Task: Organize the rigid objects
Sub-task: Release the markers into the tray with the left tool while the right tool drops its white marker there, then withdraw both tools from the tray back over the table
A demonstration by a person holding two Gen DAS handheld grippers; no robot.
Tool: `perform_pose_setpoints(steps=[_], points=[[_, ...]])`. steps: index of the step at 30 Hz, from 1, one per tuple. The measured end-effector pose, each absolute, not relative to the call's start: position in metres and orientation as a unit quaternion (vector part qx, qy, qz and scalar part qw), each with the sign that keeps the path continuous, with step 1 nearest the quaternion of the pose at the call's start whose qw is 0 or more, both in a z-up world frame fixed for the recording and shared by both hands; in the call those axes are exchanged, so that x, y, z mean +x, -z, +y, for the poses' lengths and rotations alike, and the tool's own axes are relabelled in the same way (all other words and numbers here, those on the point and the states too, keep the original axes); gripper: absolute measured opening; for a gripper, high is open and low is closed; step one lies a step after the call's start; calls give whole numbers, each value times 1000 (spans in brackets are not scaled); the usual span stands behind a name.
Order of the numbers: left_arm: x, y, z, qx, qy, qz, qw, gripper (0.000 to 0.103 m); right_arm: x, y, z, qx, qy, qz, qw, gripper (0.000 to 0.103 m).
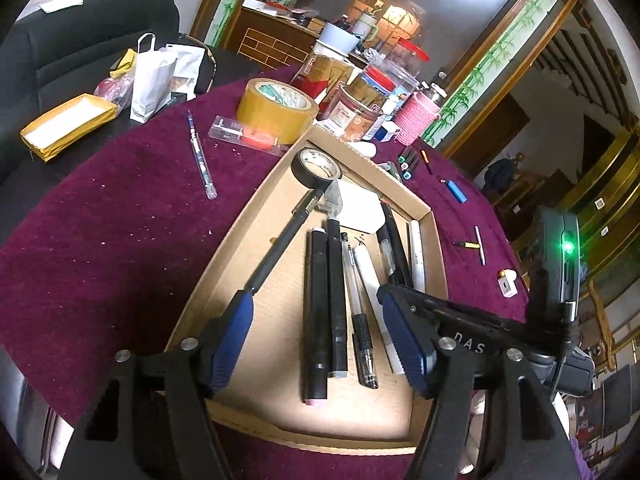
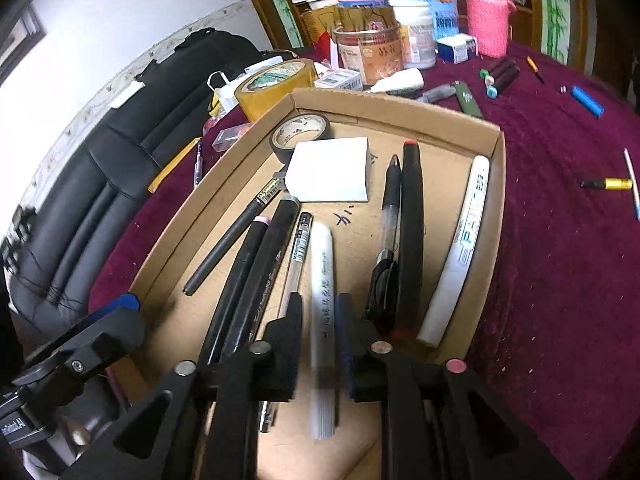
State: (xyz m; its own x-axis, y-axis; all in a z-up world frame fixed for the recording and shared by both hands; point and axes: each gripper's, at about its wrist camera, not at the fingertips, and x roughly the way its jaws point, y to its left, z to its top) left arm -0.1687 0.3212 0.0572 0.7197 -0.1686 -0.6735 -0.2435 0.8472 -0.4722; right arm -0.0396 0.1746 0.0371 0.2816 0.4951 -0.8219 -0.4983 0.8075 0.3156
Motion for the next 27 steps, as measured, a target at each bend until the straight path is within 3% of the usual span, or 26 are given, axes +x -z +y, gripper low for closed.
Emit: perform_pose_setpoints(steps=[7, 12, 15, 21, 27], points=[[-168, -58, 317, -278, -24, 380, 882, 67, -43, -57, 142, 37, -318, 481, 816, 39], [-163, -73, 294, -262, -9, 378, 888, 68, -44, -75, 96, 58, -300, 452, 838, 53], [-154, -86, 267, -247, 24, 378, 892, 74, -41, -80, 55, 64, -271, 437, 855, 59], [-114, -101, 173, -187, 109, 405, 888, 78, -29, -77, -35, 95, -195, 428, 877, 60], [-51, -68, 75, -119, 136, 455, 872, 78, -21, -61, -121, 153, -122, 423, 885, 60]])
